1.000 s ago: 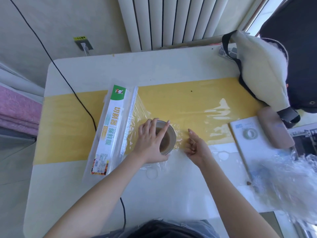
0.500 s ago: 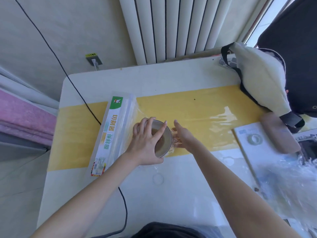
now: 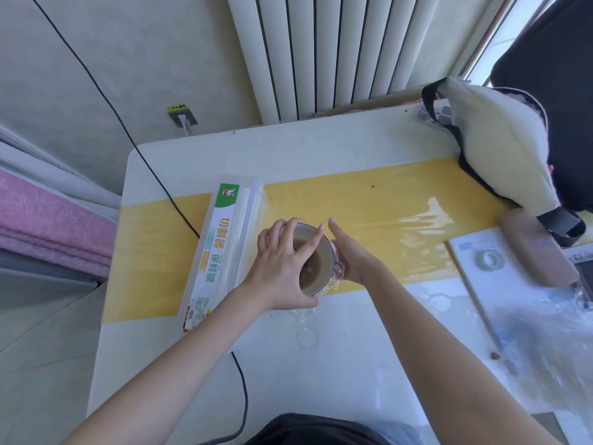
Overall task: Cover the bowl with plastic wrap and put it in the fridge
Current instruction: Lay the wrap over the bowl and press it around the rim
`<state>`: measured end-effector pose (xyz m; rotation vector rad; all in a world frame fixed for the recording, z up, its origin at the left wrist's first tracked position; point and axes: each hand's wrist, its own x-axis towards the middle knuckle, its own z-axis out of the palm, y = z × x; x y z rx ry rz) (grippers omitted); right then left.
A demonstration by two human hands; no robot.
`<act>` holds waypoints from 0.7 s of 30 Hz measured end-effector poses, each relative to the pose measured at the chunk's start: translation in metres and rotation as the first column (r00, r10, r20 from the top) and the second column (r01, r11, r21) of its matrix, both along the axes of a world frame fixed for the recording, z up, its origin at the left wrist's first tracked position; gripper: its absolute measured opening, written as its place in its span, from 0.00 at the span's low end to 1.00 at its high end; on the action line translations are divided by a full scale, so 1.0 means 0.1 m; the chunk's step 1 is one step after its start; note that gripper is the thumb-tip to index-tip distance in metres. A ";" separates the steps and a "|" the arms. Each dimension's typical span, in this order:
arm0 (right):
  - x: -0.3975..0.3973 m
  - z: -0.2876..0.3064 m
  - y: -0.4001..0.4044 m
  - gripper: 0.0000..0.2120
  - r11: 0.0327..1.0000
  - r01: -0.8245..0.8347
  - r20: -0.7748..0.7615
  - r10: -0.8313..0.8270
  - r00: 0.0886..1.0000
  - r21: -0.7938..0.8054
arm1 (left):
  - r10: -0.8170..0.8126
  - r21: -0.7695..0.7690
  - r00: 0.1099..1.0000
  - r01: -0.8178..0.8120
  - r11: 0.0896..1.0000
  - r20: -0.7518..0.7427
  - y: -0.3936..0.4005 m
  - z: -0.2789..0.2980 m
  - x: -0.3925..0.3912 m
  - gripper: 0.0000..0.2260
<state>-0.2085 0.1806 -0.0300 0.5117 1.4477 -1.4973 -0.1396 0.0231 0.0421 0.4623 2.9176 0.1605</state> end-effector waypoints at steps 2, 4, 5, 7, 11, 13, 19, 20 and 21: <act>-0.01 0.08 0.00 0.25 0.995 -0.082 -0.067 0.086 0.994 0.053 | -0.001 -0.012 1.000 0.002 1.000 0.016 0.00 0.00 0.00 0.52; -0.01 0.14 -0.05 0.17 0.986 -0.095 -0.176 0.118 0.977 0.135 | -0.001 -0.016 1.000 0.001 1.000 0.028 0.00 0.01 0.01 0.52; -0.01 0.16 -0.07 0.17 0.986 -0.064 -0.218 0.097 0.971 0.156 | -0.002 -0.015 1.000 0.003 1.000 0.031 0.00 0.01 0.01 0.52; -0.01 0.16 -0.11 0.18 0.977 0.012 -0.324 0.059 0.944 0.211 | -0.004 -0.008 0.999 0.004 1.000 0.033 0.00 0.02 0.02 0.52; -0.02 0.08 -0.10 0.20 0.922 0.140 -0.528 0.077 0.846 0.360 | -0.023 -0.010 0.999 0.024 1.000 0.022 0.01 0.05 0.02 0.52; -0.04 0.09 -0.07 0.19 0.894 0.219 -0.571 0.048 0.820 0.390 | -0.020 -0.005 1.000 0.020 1.000 0.019 -0.01 0.05 0.04 0.51; 0.01 -0.07 -0.20 0.16 0.906 0.221 -0.541 0.011 0.841 0.362 | 0.009 0.063 1.000 -0.010 0.998 0.011 0.02 0.08 0.06 0.51; 0.02 -0.02 -0.23 0.15 0.935 0.186 -0.510 -0.006 0.860 0.302 | 0.017 0.075 1.000 -0.018 0.997 0.012 0.02 0.09 0.05 0.51; 0.04 -0.06 -0.31 0.14 0.950 0.202 -0.460 -0.072 0.885 0.239 | 0.024 0.079 1.000 -0.025 0.997 0.018 0.00 0.10 0.04 0.51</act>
